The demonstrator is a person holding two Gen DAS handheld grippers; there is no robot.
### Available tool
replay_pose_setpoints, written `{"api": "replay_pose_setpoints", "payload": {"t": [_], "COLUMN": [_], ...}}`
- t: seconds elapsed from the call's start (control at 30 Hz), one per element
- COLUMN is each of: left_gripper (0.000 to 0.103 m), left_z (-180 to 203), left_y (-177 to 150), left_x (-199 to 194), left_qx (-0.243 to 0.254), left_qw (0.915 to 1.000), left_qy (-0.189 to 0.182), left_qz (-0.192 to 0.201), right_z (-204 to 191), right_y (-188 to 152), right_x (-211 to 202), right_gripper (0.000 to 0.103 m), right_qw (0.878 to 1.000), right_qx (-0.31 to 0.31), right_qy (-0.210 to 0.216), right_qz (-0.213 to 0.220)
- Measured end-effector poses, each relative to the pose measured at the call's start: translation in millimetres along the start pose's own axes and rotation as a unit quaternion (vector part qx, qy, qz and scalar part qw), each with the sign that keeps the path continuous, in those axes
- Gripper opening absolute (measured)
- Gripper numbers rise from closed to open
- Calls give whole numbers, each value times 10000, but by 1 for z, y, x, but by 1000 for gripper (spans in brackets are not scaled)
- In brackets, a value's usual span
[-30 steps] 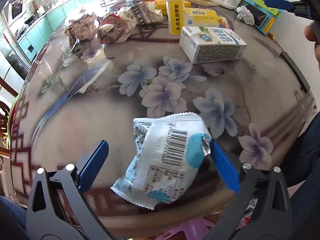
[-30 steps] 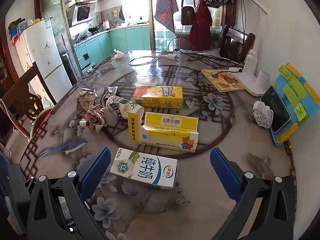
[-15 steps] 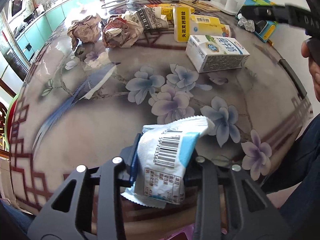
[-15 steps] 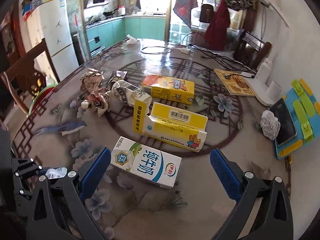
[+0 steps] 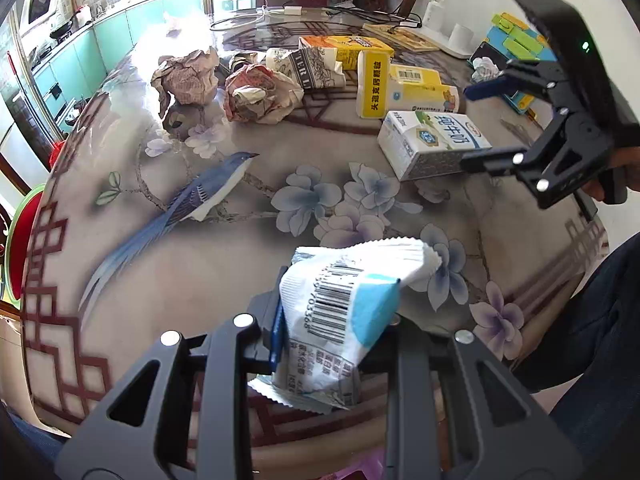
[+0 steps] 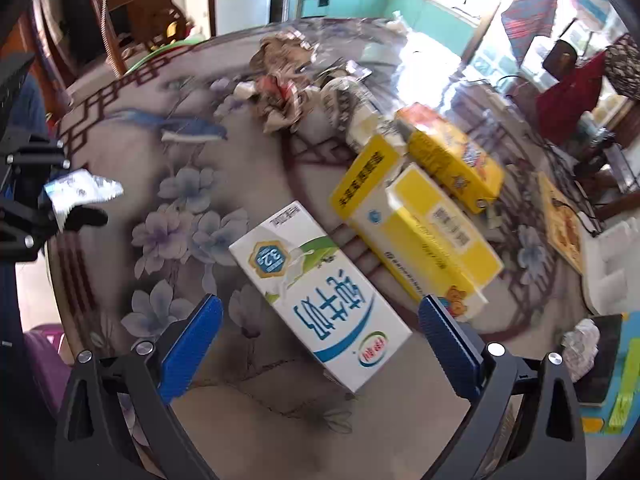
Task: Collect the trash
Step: 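Grasp the white milk carton with the right tool while the left tool holds the wrapper, then carry the snack wrapper and milk carton with both tools over the red bin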
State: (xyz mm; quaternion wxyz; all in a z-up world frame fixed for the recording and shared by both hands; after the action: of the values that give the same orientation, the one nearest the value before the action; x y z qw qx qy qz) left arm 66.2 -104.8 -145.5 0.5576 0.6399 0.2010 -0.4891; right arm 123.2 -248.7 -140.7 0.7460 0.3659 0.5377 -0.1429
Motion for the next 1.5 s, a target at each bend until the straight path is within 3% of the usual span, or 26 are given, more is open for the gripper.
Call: {"api": "replay_pose_setpoints", "payload": {"t": [0.13,0.23,0.37,0.5,0.63,0.97,1.27,1.5], "left_gripper": [25,25,25,26,26,26,26,26], "left_z": [-1,-4,-8,-12,-16,-42,-127,-223], "left_y": [3,5,6,7,9,23,56,76], "left_x": [-3,-6,-9,-14,-19,-42,-91,-135], "left_qx": [-53,-85,-141,-172,-228,-334,-569,-934], "left_qw": [9999,9999,9998,9997,9994,9979,9907,9766], "left_qy": [-72,-82,-57,-40,-38,102,688,1363], "left_qz": [49,93,138,191,257,538,1029,1379], "right_z": [-1,6,11,10,15,9,-26,-66], "right_y": [-1,3,2,4,10,37,123,219], "right_x": [17,19,29,34,32,-2,-41,-54], "right_gripper": [90,89,77,74,39,37,37,37], "right_qw": [9995,9999,9995,9994,9989,9928,9838,9788], "right_qx": [-223,-37,142,149,373,1163,1505,1464], "right_qy": [-159,-114,-27,-27,-19,-237,-406,-309], "right_qz": [-171,-116,-297,-302,-281,145,888,1397]}}
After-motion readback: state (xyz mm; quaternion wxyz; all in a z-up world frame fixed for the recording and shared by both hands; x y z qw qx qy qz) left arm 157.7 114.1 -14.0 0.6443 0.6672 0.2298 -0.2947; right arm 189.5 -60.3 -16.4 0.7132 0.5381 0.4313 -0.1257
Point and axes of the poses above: each gripper's, at about its wrist camera, not at the fingertips, and x roughly the way its jaws point, z to its right, y to its top, the point moved 9 cm from there along x, roughly the way its jaws point, and after that the axes turned 1 degree about -x, right-handed, at the moved point
